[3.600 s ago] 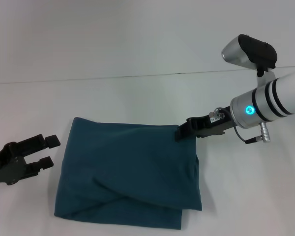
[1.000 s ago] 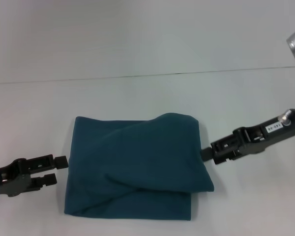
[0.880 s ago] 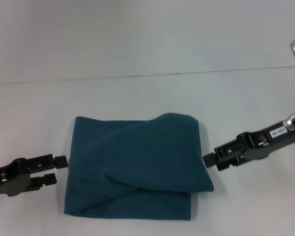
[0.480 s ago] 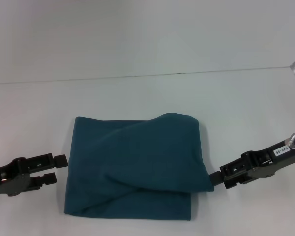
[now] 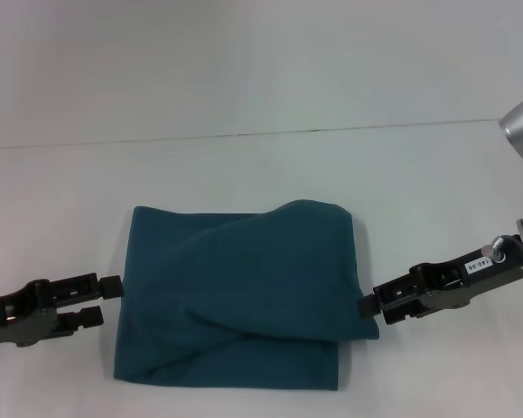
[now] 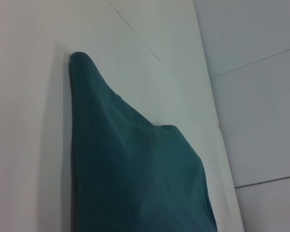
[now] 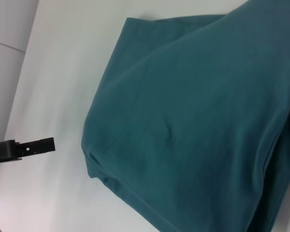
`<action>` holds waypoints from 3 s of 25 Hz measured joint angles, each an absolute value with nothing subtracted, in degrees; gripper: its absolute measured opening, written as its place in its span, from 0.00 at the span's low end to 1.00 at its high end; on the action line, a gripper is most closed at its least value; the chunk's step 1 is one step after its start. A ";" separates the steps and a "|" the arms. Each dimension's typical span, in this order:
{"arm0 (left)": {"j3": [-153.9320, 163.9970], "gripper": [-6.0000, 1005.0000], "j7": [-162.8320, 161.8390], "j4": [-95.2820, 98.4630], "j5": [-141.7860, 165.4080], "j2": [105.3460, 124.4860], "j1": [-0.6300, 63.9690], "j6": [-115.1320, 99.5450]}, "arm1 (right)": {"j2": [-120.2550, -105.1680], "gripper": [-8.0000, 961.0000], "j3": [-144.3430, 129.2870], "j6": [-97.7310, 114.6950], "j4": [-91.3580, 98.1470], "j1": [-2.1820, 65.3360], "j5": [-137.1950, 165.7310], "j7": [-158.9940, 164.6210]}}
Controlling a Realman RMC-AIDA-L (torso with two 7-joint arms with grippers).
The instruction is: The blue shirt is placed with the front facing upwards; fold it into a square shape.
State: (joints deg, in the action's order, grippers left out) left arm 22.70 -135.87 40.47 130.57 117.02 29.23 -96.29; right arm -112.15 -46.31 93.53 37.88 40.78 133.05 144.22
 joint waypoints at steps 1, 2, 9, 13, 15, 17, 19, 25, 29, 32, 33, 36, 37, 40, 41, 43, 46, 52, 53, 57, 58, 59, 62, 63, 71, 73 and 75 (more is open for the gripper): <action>22.71 0.75 -135.86 40.47 130.58 117.01 29.24 -96.28 | -112.15 0.68 -46.37 93.50 37.88 40.78 133.05 144.25; 22.71 0.75 -135.86 40.48 130.58 117.01 29.25 -96.27 | -112.15 0.68 -46.45 93.52 37.88 40.78 133.05 144.28; 22.69 0.74 -135.95 40.30 130.49 116.97 29.34 -95.83 | -112.14 0.68 -46.26 93.44 36.66 40.87 133.07 144.39; 22.67 0.74 -136.05 40.25 130.25 116.98 29.41 -95.72 | -112.14 0.68 -46.17 93.30 35.67 41.10 133.81 144.66; 22.67 0.74 -136.08 40.25 130.25 116.99 29.44 -95.65 | -112.14 0.68 -46.06 92.97 35.66 41.09 133.86 145.15; 22.59 0.73 -136.08 40.23 130.23 117.04 29.45 -95.57 | -112.24 0.68 -46.05 92.07 35.46 41.01 133.84 145.62; 22.48 0.73 -136.06 40.19 130.21 117.12 29.48 -95.49 | -112.49 0.69 -46.03 90.67 34.78 40.97 133.63 145.78; 22.43 0.73 -135.91 40.08 130.16 117.28 29.53 -95.25 | -113.04 0.68 -45.81 87.48 31.49 41.64 132.57 145.23; 22.57 0.72 -135.91 40.03 130.16 117.28 29.53 -94.96 | -113.42 0.65 -45.82 86.57 31.12 41.96 131.90 145.09; 22.62 0.72 -135.89 39.97 130.16 117.28 29.53 -94.91 | -113.46 0.63 -45.85 86.57 31.11 42.00 131.11 145.05; 22.63 0.72 -135.87 39.95 130.16 117.30 29.53 -94.91 | -113.50 0.62 -45.87 86.58 31.11 42.00 131.05 145.05; 22.66 0.71 -135.85 39.90 130.16 117.37 29.53 -94.91 | -113.77 0.60 -46.24 86.74 31.11 42.05 131.04 144.83; 22.66 0.71 -135.85 39.90 130.16 117.37 29.53 -94.91 | -113.88 0.60 -46.38 86.73 31.12 42.07 131.04 144.70; 22.67 0.71 -135.86 39.90 130.16 117.37 29.53 -94.91 | -114.10 0.58 -46.49 86.45 31.12 42.17 131.39 144.44; 22.68 0.71 -135.86 39.90 130.19 117.37 29.53 -94.91 | -114.14 0.57 -46.50 86.42 31.10 42.18 131.47 144.44; 22.68 0.71 -135.87 39.90 130.33 117.36 29.56 -94.91 | -114.16 0.56 -46.49 86.25 31.08 42.19 131.51 144.51; 22.94 0.70 -135.65 39.90 130.57 117.34 29.59 -94.73 | -114.15 0.54 -46.50 86.03 31.06 42.19 131.54 144.77; 28.85 0.70 -129.02 40.44 130.61 117.82 29.62 -90.60 | -114.05 0.18 -46.49 85.95 31.03 42.15 131.58 144.91; 30.11 0.70 -127.49 40.59 130.61 118.01 29.63 -89.30 | -114.00 0.14 -46.47 85.94 31.03 42.15 131.57 144.95; 34.21 0.69 -122.65 41.86 130.61 119.29 29.47 -83.92 | -113.95 0.05 -46.27 86.14 31.02 42.05 131.57 145.00; 34.80 0.69 -122.00 42.25 130.61 119.60 29.36 -82.79 | -113.93 0.04 -46.25 86.17 31.02 42.01 131.57 145.00; 35.15 0.69 -121.57 42.51 130.61 119.83 29.25 -82.05 | -113.92 0.04 -46.24 86.19 31.02 41.97 131.57 145.01; 35.58 0.69 -120.68 42.71 130.61 120.09 29.06 -80.42 | -113.83 0.04 -46.16 86.23 31.02 41.83 131.53 145.02; 35.81 0.69 -120.54 42.64 130.61 120.16 29.00 -80.00 | -113.81 0.04 -46.14 86.24 31.02 41.80 131.49 145.02; 38.74 0.68 -120.44 42.33 130.60 121.08 29.65 -79.70 | -113.72 0.06 -46.13 86.29 30.98 41.83 131.29 145.02; 39.95 0.68 -121.45 42.48 130.60 121.19 29.84 -79.95 | -113.72 0.07 -46.14 86.28 30.67 41.98 131.24 145.02; 40.76 0.67 -122.62 42.86 130.57 121.28 29.85 -80.00 | -113.67 0.07 -46.14 86.21 30.42 42.10 131.22 145.02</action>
